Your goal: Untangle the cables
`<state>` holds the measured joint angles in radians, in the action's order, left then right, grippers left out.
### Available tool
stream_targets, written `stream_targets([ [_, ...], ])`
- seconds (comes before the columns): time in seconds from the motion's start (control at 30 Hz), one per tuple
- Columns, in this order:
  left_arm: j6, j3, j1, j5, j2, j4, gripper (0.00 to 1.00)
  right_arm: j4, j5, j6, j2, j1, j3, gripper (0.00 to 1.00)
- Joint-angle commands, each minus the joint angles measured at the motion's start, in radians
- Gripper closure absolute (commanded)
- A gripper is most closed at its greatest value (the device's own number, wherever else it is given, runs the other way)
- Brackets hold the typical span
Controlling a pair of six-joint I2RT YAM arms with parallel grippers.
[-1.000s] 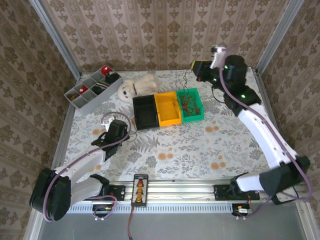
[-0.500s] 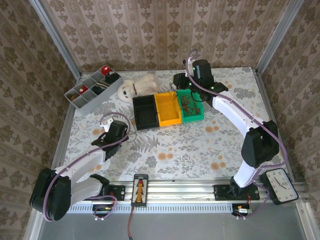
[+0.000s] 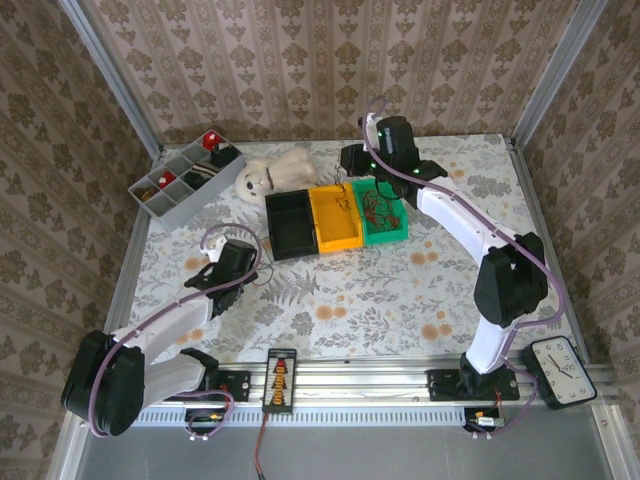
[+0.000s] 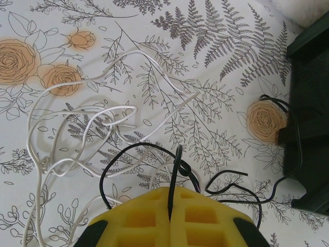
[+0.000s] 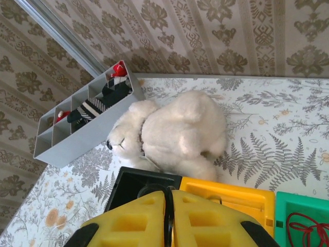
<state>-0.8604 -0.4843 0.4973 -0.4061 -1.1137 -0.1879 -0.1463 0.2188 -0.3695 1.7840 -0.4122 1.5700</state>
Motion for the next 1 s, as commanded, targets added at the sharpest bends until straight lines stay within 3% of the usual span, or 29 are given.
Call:
stream_targets([
  [0.0, 0.01, -0.018, -0.012, 0.019, -0.008, 0.021, 1.0, -0.021, 0.026, -0.011, 0.035, -0.01, 0.012, 0.88],
  [0.23, 0.094, -0.032, -0.027, 0.103, -0.008, 0.042, 1.0, -0.014, 0.004, -0.044, 0.073, -0.016, -0.044, 0.86],
  [0.3, 0.116, -0.036, -0.028, 0.125, -0.007, 0.047, 1.0, -0.015, 0.019, -0.052, 0.074, -0.02, -0.061, 0.68],
  [0.4, 0.175, -0.043, -0.03, 0.189, 0.0, 0.072, 1.0, -0.012, 0.009, -0.052, 0.048, -0.031, -0.101, 0.54],
  [0.53, 0.283, -0.054, -0.028, 0.325, 0.04, 0.095, 1.0, -0.001, 0.003, -0.045, -0.004, -0.047, -0.167, 0.49],
  [0.63, 0.346, -0.046, -0.028, 0.478, 0.098, 0.107, 1.0, -0.01, 0.068, 0.006, -0.037, -0.078, -0.212, 0.49],
  [0.77, 0.394, -0.034, -0.017, 0.769, 0.154, 0.125, 1.0, -0.057, 0.099, 0.094, -0.08, -0.134, -0.266, 0.49],
  [0.97, 0.514, -0.093, 0.094, 0.924, 0.173, 0.011, 1.0, -0.067, 0.11, 0.152, -0.127, -0.185, -0.347, 0.49],
])
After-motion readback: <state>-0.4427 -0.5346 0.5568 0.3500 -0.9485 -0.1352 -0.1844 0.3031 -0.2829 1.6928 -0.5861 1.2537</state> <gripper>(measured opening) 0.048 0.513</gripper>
